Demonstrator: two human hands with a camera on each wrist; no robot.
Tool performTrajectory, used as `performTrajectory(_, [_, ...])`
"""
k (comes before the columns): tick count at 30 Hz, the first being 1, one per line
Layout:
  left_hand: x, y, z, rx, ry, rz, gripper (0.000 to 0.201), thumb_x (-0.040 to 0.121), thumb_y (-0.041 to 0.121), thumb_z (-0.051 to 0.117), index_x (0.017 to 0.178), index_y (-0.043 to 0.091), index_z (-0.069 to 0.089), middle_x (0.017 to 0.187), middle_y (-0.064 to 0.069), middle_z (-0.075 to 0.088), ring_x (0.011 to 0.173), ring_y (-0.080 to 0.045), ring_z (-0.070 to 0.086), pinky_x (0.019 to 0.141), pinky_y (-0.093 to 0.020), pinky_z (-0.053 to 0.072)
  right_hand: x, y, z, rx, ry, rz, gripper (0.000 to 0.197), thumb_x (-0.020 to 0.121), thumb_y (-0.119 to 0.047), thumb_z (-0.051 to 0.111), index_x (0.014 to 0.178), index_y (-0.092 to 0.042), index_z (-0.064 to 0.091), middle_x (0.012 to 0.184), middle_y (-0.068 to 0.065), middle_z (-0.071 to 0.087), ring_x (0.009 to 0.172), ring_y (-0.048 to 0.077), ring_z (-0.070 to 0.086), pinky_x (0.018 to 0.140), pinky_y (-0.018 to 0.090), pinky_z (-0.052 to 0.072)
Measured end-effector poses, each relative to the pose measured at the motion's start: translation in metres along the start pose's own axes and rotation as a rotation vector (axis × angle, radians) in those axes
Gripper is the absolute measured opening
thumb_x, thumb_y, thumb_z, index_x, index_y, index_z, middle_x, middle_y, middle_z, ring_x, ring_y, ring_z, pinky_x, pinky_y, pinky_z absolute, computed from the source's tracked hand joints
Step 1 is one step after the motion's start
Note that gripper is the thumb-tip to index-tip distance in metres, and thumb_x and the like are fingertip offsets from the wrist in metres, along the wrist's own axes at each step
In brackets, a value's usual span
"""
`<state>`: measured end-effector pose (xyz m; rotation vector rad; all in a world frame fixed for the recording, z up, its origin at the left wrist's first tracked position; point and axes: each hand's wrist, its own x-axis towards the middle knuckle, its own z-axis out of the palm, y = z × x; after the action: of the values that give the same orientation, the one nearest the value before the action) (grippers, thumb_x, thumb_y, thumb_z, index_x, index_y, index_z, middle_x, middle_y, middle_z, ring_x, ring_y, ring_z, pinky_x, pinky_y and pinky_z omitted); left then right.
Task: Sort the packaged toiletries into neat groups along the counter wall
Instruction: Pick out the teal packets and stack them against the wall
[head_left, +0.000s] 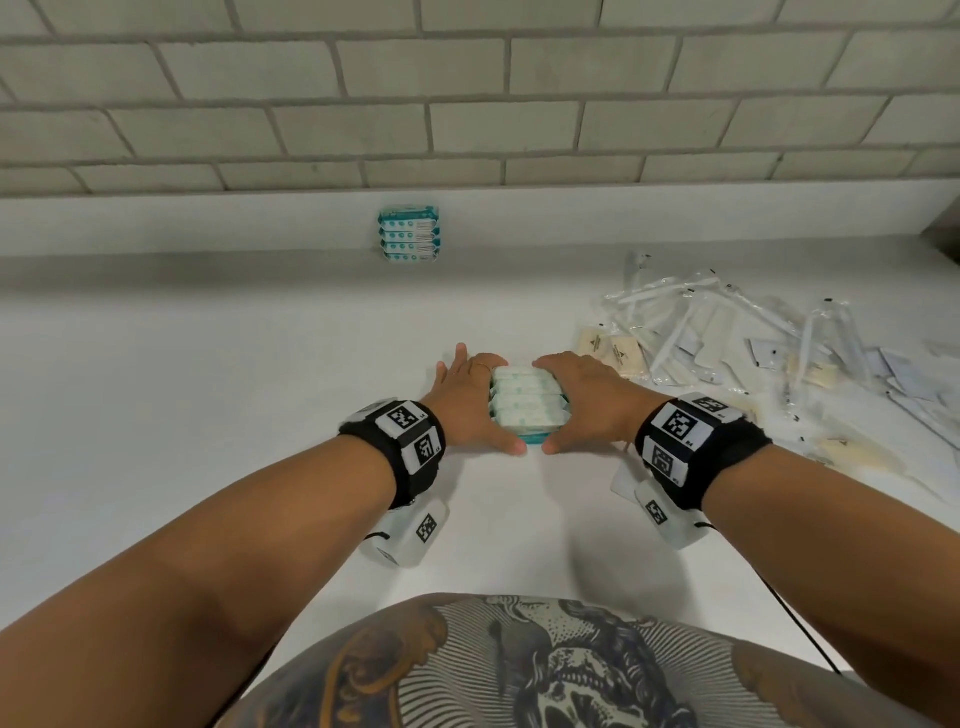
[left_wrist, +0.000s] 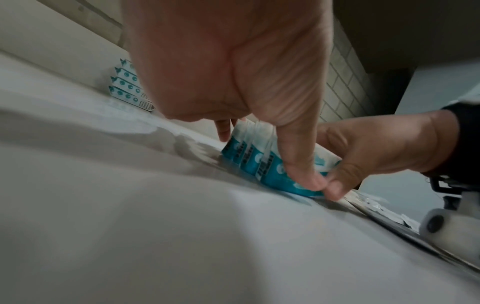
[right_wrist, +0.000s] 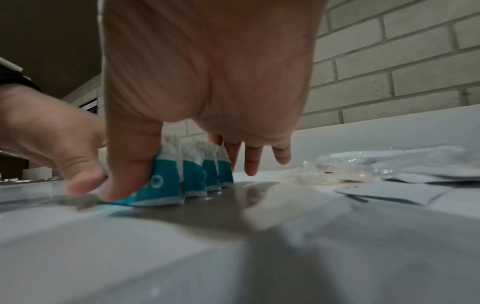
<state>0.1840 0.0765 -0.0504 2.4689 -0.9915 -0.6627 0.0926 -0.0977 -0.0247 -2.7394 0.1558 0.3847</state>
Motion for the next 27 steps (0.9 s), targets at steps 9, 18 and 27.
performTrajectory(9, [-0.006,-0.004,0.002,0.136,-0.079,-0.111,0.135,0.06,0.063,0.078,0.153,0.015,-0.008,0.162,-0.002,-0.005,0.144,-0.03,-0.025,0.115,-0.051,-0.013,-0.008,0.017,0.008,-0.141,-0.114,0.19,0.139,0.061,-0.076,0.067,0.148,-0.017,-0.024,0.161,0.003,-0.013,0.147,0.022,-0.017,0.116,0.055,-0.012])
performTrajectory(18, [-0.005,0.004,0.009,0.186,-0.144,-0.121,0.122,0.072,0.073,0.06,0.152,0.018,-0.013,0.16,-0.008,-0.019,0.142,-0.034,-0.028,0.115,-0.053,-0.011,-0.009,0.004,0.016,-0.194,-0.173,0.153,0.113,0.078,-0.076,0.046,0.152,-0.016,-0.015,0.161,0.002,-0.017,0.146,0.024,-0.023,0.113,0.06,-0.013])
performTrajectory(27, [-0.014,0.005,0.005,0.024,-0.016,-0.123,0.123,0.065,0.057,0.078,0.152,0.016,0.003,0.161,-0.001,0.005,0.145,-0.027,-0.022,0.116,-0.048,-0.012,-0.017,0.0,0.0,0.082,0.006,0.013,0.117,0.067,-0.046,0.08,0.153,-0.021,0.005,0.159,0.0,0.018,0.147,0.019,0.012,0.119,0.041,0.013])
